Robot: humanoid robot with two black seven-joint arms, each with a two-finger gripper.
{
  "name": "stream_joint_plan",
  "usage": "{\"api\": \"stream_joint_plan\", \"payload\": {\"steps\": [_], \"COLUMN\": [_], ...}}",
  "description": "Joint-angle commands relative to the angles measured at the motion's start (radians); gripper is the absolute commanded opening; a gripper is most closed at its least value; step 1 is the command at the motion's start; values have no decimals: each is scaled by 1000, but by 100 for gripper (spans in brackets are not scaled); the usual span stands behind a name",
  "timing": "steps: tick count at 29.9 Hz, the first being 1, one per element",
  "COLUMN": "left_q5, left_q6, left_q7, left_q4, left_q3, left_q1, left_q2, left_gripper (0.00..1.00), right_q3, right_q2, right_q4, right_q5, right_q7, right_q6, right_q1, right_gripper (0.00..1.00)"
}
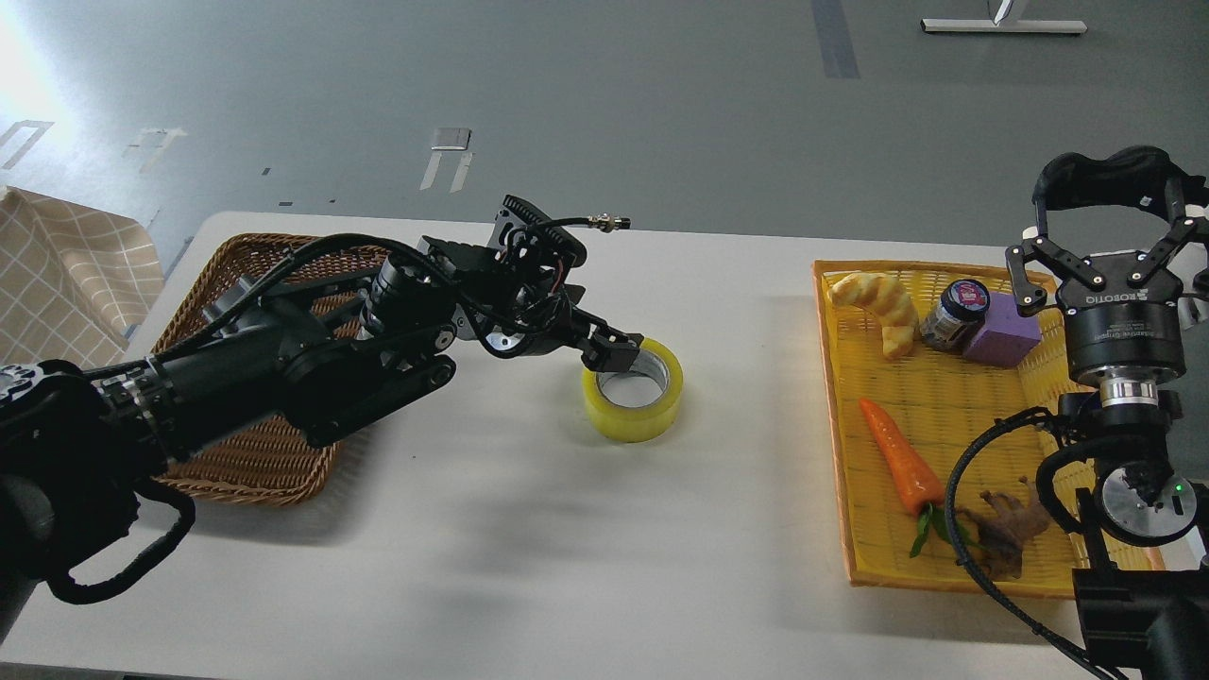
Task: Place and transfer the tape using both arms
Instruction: 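Lower the left gripper onto the tape roll and grasp it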
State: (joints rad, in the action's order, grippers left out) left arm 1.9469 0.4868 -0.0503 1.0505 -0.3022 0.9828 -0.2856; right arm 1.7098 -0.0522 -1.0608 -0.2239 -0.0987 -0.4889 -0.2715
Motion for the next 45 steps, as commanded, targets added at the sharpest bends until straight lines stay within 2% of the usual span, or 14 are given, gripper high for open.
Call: {"api": "stream_joint_plan", "payload": {"steps": [1, 8, 15, 29, 40, 43, 45], "left_q5": [0, -2, -5, -5, -5, -6, -6], "left_q6": [2, 2, 2, 2, 2, 2, 2], "left_q7": [7, 17, 21, 21, 20, 18, 18], "left_q4": [-12, -35, -76, -121, -136, -141, -144], "left_q3": [0, 8, 43, 46, 46, 45, 45], "left_q1": [-6, -6, -7, -10, -29, -39, -42], "left_q2": [2, 48, 62, 95, 95, 97, 97], "left_gripper": [97, 93, 78, 78, 72, 61, 60], "right_q3": [-1, 1, -1, -1, -1, -1, -1], "right_q2": [0, 0, 0, 0, 0, 0, 0], "right_q4": [1, 1, 1, 18, 19, 21, 21], "right_q5": [0, 0, 0, 0, 0, 0, 0], "right_q7": [-1, -1, -1, -1, -1, -1, -1], "right_q6": [0, 0, 0, 0, 0, 0, 0], "right_q1": [0, 0, 0, 6, 6, 6, 6], "right_gripper": [100, 100, 100, 100, 100, 100, 100]}}
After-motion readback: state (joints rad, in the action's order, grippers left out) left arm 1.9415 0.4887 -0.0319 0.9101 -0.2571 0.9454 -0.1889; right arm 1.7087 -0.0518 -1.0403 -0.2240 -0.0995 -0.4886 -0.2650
